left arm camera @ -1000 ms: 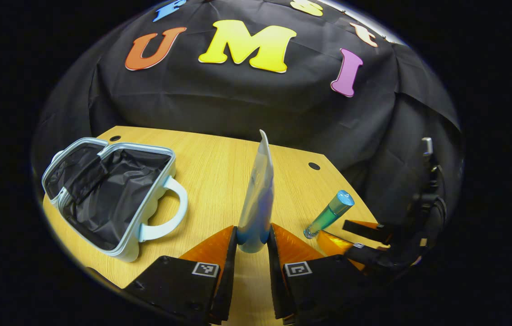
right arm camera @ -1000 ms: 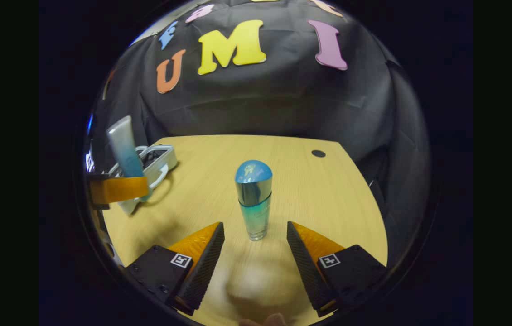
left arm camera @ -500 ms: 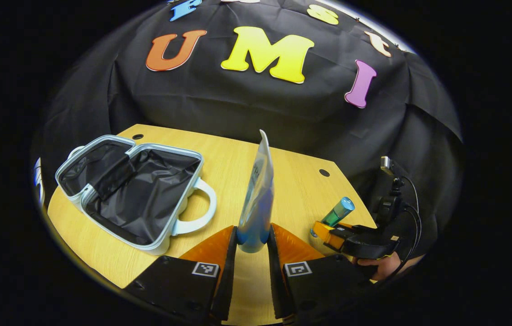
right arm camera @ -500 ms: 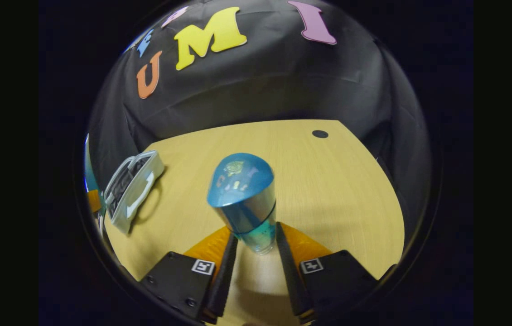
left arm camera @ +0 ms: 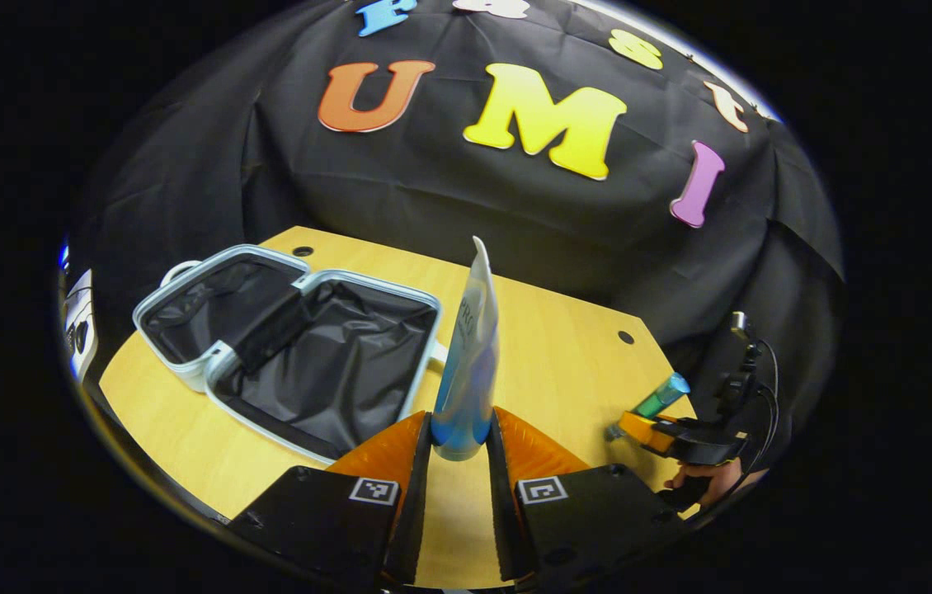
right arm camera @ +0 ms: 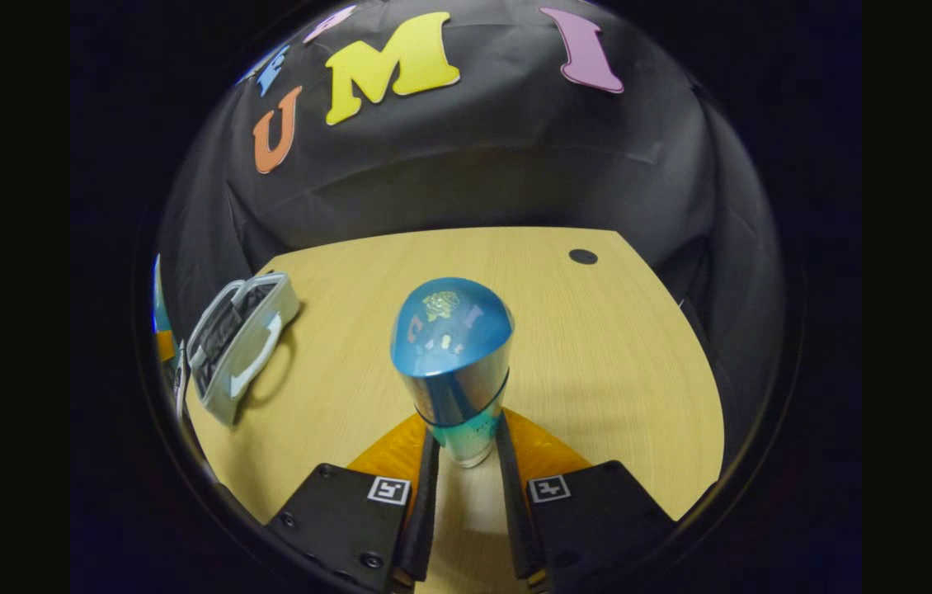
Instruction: First open the suitcase, pack the skin care products into it, and then close the suitcase.
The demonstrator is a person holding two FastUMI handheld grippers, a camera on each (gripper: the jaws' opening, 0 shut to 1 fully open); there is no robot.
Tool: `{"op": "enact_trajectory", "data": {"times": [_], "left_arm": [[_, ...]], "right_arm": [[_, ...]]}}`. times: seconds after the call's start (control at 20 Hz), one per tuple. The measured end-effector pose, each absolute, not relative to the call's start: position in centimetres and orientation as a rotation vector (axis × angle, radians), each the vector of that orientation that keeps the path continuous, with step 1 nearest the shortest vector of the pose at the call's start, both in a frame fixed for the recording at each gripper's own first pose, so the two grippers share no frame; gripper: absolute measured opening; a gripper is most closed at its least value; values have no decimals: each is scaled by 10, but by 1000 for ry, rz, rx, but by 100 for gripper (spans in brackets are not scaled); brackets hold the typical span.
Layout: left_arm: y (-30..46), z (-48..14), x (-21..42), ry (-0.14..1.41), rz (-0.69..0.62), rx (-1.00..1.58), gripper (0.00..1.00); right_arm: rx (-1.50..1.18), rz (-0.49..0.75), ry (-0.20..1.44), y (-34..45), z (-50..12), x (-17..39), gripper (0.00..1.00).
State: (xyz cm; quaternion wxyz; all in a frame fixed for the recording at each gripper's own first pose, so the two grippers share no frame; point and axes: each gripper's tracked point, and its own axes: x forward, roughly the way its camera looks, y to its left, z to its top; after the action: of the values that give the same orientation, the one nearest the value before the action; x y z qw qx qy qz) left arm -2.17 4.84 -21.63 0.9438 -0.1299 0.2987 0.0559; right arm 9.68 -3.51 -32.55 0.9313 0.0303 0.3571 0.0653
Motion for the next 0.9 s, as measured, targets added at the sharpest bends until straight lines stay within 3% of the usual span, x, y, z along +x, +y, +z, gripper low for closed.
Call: {"op": "enact_trajectory", "data": {"times": [0.4, 0.45, 0.5, 0.9], "left_arm": [[160, -218, 1, 690, 88, -343, 39], [169, -226, 5, 734, 65, -363, 46], [178, -234, 10, 767, 45, -380, 39], [204, -314, 15, 1112, -53, -414, 39]], "right_arm": [[136, 239, 730, 0, -255, 64, 35], [142, 246, 730, 2, -246, 59, 35], [148, 252, 731, 4, -238, 53, 35], [208, 235, 740, 6, -199, 22, 32]]}}
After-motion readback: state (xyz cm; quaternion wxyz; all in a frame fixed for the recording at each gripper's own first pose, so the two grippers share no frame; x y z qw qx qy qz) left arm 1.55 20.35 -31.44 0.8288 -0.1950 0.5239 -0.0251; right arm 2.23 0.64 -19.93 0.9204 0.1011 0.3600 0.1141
